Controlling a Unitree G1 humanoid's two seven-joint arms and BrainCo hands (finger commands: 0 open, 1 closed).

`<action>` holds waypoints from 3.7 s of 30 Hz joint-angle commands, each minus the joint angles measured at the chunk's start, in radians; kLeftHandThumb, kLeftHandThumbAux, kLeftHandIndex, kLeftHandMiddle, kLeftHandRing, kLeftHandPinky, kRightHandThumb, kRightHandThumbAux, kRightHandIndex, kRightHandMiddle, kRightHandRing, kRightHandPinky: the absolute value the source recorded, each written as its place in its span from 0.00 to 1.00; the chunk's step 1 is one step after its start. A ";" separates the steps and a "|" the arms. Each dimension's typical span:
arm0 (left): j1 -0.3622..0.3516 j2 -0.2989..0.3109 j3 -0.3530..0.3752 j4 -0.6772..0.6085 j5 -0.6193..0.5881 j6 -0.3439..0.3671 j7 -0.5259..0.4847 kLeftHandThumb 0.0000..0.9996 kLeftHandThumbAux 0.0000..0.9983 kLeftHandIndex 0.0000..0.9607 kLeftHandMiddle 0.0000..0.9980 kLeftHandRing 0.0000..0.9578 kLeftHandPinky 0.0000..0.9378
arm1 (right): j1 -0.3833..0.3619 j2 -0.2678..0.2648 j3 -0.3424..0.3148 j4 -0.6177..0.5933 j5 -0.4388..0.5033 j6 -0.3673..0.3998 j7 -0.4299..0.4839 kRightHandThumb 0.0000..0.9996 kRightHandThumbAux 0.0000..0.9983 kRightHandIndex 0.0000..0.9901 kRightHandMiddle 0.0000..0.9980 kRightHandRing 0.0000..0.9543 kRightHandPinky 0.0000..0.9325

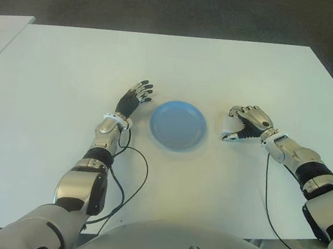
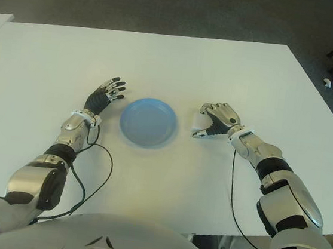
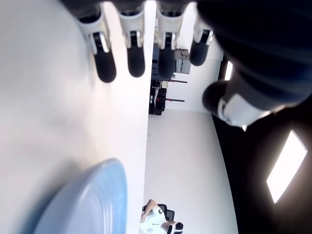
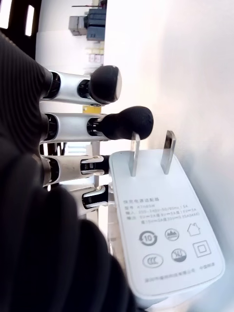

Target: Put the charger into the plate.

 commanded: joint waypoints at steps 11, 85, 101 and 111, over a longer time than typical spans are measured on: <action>0.018 -0.014 0.004 0.009 0.005 0.033 0.020 0.00 0.59 0.13 0.14 0.12 0.10 | 0.009 -0.002 -0.094 -0.100 0.084 0.024 0.185 0.74 0.71 0.44 0.87 0.90 0.93; 0.005 -0.060 -0.002 0.039 0.076 -0.086 0.301 0.00 0.55 0.00 0.00 0.00 0.00 | -0.081 0.384 -0.260 -0.258 0.312 -0.037 0.410 0.75 0.71 0.44 0.83 0.86 0.86; -0.004 -0.049 -0.012 0.062 0.075 -0.080 0.290 0.00 0.55 0.00 0.00 0.00 0.00 | -0.054 0.295 -0.237 -0.329 0.285 -0.119 0.510 0.42 0.15 0.01 0.01 0.01 0.01; -0.009 -0.043 -0.020 0.066 0.076 -0.083 0.285 0.00 0.57 0.00 0.00 0.00 0.00 | -0.067 0.285 -0.241 -0.323 0.274 -0.120 0.505 0.40 0.12 0.00 0.00 0.00 0.00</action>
